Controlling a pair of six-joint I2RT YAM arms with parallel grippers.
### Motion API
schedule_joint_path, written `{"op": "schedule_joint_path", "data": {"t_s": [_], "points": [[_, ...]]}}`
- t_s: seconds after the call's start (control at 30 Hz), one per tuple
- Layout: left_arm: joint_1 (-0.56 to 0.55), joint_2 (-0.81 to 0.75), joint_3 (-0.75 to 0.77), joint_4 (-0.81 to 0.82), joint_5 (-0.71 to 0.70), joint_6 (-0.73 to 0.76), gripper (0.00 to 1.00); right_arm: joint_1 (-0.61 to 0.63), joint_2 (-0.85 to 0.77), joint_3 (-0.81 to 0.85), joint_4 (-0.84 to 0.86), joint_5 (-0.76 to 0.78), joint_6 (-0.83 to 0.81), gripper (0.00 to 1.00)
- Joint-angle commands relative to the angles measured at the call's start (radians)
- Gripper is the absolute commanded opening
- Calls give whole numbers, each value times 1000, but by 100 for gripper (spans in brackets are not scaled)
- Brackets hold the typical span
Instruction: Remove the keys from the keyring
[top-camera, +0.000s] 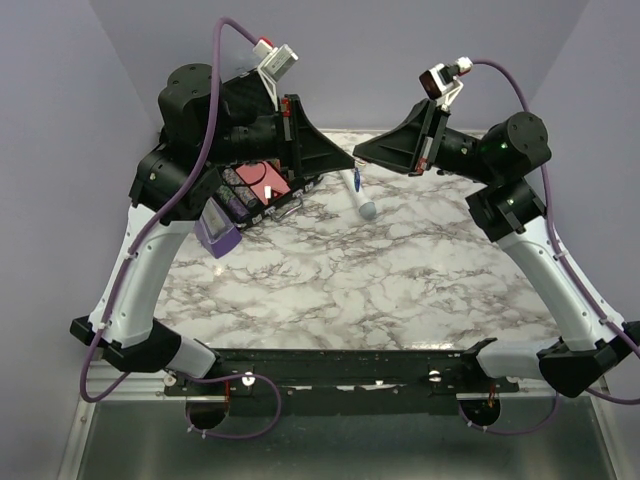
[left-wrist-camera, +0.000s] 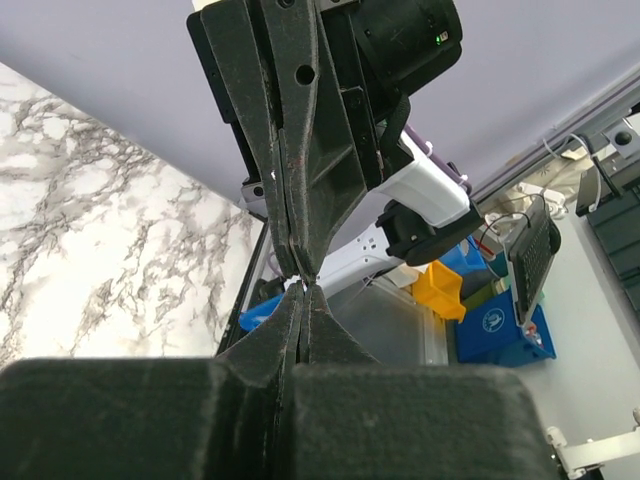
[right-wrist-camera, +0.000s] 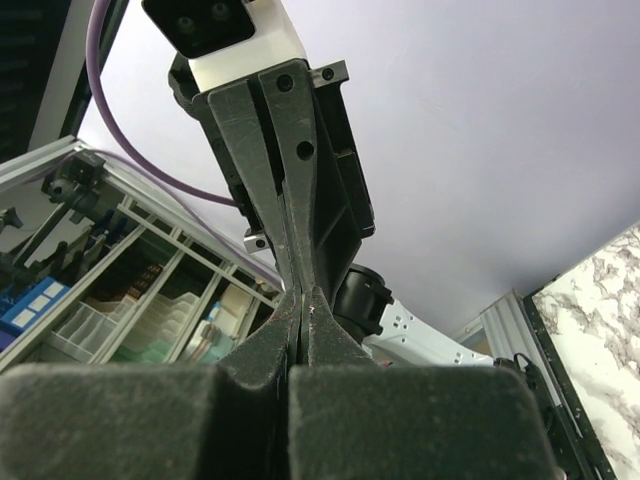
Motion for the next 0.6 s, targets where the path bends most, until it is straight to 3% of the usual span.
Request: {"op": "schedule_joint_path", "data": {"t_s": [0.0, 0.33, 0.57], "points": [[-28, -9, 31, 17, -101, -18, 0, 6, -4, 14, -16, 8, -8, 1], [-93, -126, -158, 200, -368, -174, 0, 6, -12, 13, -18, 88, -23, 1], [-156, -170, -228, 224, -563, -214, 0, 5, -12, 14, -15, 123, -25, 1]]}}
